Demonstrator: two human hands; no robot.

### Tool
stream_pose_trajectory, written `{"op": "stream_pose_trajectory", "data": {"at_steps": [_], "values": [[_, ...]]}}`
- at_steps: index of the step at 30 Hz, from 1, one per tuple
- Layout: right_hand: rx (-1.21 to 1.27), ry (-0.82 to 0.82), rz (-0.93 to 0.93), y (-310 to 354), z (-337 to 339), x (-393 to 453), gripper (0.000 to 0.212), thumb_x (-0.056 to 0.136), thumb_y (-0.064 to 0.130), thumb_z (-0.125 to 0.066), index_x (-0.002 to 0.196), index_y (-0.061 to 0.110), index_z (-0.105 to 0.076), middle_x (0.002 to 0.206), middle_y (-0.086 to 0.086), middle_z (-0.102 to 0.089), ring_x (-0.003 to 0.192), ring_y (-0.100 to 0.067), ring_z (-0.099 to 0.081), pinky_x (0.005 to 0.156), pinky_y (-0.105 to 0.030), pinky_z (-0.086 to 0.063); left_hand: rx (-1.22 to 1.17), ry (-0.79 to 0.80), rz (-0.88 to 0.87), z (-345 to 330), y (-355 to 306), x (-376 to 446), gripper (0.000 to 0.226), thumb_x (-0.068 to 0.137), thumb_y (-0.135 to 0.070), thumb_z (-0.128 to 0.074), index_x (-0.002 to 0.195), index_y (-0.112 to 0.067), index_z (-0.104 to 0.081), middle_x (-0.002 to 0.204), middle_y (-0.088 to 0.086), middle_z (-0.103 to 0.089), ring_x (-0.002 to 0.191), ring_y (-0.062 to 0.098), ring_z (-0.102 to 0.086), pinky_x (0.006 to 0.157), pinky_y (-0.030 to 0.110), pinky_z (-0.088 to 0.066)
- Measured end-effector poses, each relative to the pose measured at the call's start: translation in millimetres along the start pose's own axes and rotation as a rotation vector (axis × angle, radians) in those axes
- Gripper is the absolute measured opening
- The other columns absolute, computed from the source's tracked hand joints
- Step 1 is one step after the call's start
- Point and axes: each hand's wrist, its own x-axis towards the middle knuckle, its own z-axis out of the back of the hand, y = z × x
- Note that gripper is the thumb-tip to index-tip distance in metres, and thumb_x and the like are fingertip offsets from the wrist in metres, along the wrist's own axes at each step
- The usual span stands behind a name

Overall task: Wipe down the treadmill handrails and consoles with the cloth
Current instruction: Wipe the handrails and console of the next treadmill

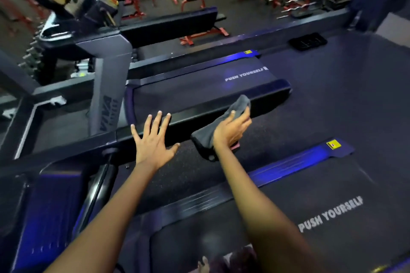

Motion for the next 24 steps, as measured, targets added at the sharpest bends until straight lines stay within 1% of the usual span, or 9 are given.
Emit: {"op": "stream_pose_trajectory", "data": {"at_steps": [2,4,8,11,13,15,19,21,24], "values": [[0.014,0.002,-0.036,3,-2,5,0.044,0.094,0.015,-0.048,0.137,0.009,-0.043,0.123,-0.019,-0.049,0.107,-0.039,-0.052,0.080,-0.043,-0.042,0.006,0.016,0.021,1,-2,2,0.089,0.084,-0.060,-0.051,0.151,-0.031,0.001,0.160,-0.005,0.000,0.147,0.021,0.002,0.110,0.061,0.005],[-0.004,0.054,0.071,0,-4,-2,0.042,0.094,0.021,-0.045,0.134,0.008,-0.046,0.121,-0.019,-0.050,0.103,-0.039,-0.054,0.077,-0.044,-0.044,-0.006,0.027,0.019,2,-2,2,0.091,0.085,-0.058,-0.053,0.150,-0.030,0.002,0.159,-0.005,0.001,0.147,0.020,0.003,0.110,0.061,0.005],[-0.245,0.188,0.566,-32,-2,-13,0.043,0.082,0.023,-0.046,0.125,0.019,-0.047,0.116,-0.015,-0.053,0.095,-0.033,-0.056,0.071,-0.038,-0.048,0.011,0.017,0.032,0,-2,1,0.091,0.085,-0.051,-0.057,0.150,-0.029,0.002,0.159,-0.006,0.000,0.146,0.019,0.003,0.110,0.061,0.005],[-0.428,0.195,0.990,-56,1,3,0.052,0.075,0.018,-0.049,0.125,0.027,-0.043,0.117,-0.010,-0.043,0.089,-0.024,-0.044,0.065,-0.033,-0.047,0.010,-0.013,0.036,-2,-3,2,0.093,0.083,-0.043,-0.062,0.151,-0.027,-0.001,0.159,-0.005,-0.006,0.146,0.019,-0.001,0.110,0.060,0.005],[-0.477,0.199,1.198,-66,9,20,0.054,0.074,0.015,-0.050,0.126,0.029,-0.041,0.118,-0.010,-0.040,0.086,-0.024,-0.041,0.063,-0.033,-0.046,0.005,-0.029,0.047,-4,-3,1,0.093,0.082,-0.040,-0.063,0.151,-0.025,-0.003,0.159,-0.005,-0.009,0.146,0.018,-0.003,0.110,0.060,0.005],[-0.461,0.195,1.258,-68,14,36,0.054,0.076,0.013,-0.050,0.127,0.029,-0.042,0.118,-0.012,-0.039,0.086,-0.025,-0.041,0.064,-0.035,-0.047,-0.006,-0.035,0.059,-5,-2,2,0.092,0.081,-0.037,-0.063,0.152,-0.022,-0.006,0.159,-0.006,-0.009,0.146,0.017,-0.003,0.111,0.059,0.006],[-0.373,0.125,1.108,-61,4,26,0.054,0.074,0.013,-0.057,0.125,0.025,-0.043,0.117,-0.012,-0.038,0.091,-0.026,-0.042,0.068,-0.037,-0.045,-0.042,-0.048,0.070,-7,-3,2,0.089,0.083,-0.034,-0.060,0.151,-0.026,-0.003,0.158,-0.011,-0.004,0.146,0.013,0.002,0.112,0.053,0.011],[-0.403,0.095,1.190,-60,-4,13,0.061,0.071,0.011,-0.063,0.126,0.026,-0.042,0.117,-0.013,-0.040,0.089,-0.026,-0.043,0.068,-0.036,-0.041,-0.064,-0.072,0.066,-8,-2,3,0.089,0.083,-0.033,-0.060,0.151,-0.027,-0.004,0.158,-0.013,-0.004,0.146,0.012,0.001,0.112,0.051,0.011],[-0.422,0.099,1.408,-70,-7,12,0.055,0.075,0.006,-0.055,0.124,0.027,-0.045,0.115,-0.014,-0.042,0.084,-0.026,-0.043,0.069,-0.038,-0.036,-0.104,-0.188,0.038,-15,0,2,0.086,0.075,-0.031,-0.063,0.150,-0.023,-0.022,0.155,-0.008,-0.022,0.144,0.017,-0.015,0.112,0.051,0.003]]}}
